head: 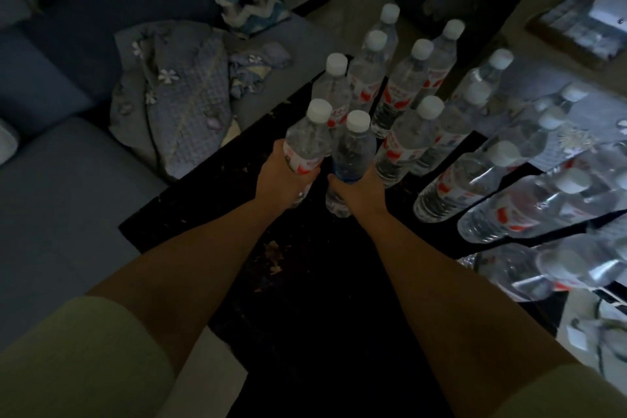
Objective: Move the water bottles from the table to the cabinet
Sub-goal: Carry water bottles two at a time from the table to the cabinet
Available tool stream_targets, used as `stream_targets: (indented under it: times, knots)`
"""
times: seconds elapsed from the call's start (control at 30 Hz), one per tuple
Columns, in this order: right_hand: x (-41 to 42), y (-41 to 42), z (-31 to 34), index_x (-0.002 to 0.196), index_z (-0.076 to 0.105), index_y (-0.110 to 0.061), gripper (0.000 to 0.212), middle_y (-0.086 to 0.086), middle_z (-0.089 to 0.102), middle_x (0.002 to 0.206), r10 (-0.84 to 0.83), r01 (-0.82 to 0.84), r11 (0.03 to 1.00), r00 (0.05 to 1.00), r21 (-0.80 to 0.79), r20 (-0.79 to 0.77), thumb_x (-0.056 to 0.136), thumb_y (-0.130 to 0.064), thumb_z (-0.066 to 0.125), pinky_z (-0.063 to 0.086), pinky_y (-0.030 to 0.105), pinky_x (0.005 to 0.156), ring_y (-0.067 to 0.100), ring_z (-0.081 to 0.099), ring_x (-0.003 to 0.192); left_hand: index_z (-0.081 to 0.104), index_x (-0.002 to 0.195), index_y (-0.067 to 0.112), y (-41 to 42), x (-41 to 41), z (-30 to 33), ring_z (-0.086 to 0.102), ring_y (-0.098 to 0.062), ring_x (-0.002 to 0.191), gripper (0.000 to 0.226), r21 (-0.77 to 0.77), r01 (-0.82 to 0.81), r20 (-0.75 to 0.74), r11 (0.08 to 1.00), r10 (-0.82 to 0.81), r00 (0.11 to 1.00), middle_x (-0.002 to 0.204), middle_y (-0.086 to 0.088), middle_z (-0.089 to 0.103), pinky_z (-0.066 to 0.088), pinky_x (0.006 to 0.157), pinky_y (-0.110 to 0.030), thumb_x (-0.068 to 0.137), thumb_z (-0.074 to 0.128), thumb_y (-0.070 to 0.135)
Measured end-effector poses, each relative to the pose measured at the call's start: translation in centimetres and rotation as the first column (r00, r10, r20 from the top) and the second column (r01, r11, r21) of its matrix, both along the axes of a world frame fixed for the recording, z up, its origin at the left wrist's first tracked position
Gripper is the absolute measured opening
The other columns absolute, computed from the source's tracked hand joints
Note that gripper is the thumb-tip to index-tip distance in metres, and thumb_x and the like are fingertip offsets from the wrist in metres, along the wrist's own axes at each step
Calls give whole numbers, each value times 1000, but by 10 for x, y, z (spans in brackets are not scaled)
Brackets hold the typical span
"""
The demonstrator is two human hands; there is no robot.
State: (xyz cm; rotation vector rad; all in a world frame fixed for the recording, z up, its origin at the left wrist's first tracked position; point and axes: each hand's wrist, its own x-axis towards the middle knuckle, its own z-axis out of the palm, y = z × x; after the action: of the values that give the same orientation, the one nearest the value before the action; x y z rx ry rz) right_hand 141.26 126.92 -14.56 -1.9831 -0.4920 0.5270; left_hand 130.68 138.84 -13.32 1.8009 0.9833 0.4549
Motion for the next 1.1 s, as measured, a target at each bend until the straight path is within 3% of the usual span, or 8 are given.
stream_targets:
  times: [0.27, 0.43, 0.6, 0.93, 1.1]
  knots:
    - [-26, -59, 1, 146, 35, -15, 76, 7, 47, 145, -32, 29, 996, 999, -90, -31, 83, -27, 76, 37, 26, 95, 28, 48, 129, 35, 139, 15, -53, -32, 22, 51, -26, 123, 76, -200, 81, 24, 976, -78, 997, 138, -7, 49, 45, 96, -34, 78, 79, 27]
    - [-42, -104, -1, 139, 41, -15, 67, 2, 55, 126, -41, 30, 995, 992, -90, -118, 82, -26, 76, 42, 20, 76, 16, 58, 101, 40, 134, 11, -89, -53, 25, 54, -29, 118, 70, -234, 92, -5, 968, -95, 995, 132, -10, 53, 43, 88, -32, 77, 80, 23]
    - [-59, -139, 3, 138, 39, -17, 71, 5, 54, 132, -98, 84, 990, 987, -118, -124, 79, -33, 78, 41, 30, 84, 23, 56, 112, 40, 133, 14, -116, -62, 27, 54, -28, 118, 71, -230, 179, -16, 957, -187, 982, 132, -9, 53, 45, 94, -36, 76, 81, 26]
    - [-117, -213, 24, 129, 50, -21, 65, -4, 61, 110, -431, 427, 901, 901, -77, -48, 73, -29, 81, 41, 26, 82, 14, 57, 100, 39, 133, 18, -150, -63, 43, 54, -26, 117, 73, -252, 432, -51, 866, -458, 887, 130, -5, 52, 41, 87, -32, 74, 81, 27]
    - [-156, -252, 49, 127, 50, -17, 63, 4, 65, 113, -623, 621, 780, 782, -77, 0, 73, -27, 80, 48, 32, 87, 24, 62, 103, 46, 120, 21, -183, -65, 52, 58, -16, 95, 65, -118, 576, -58, 809, -585, 809, 112, 3, 59, 43, 79, -28, 69, 84, 33]
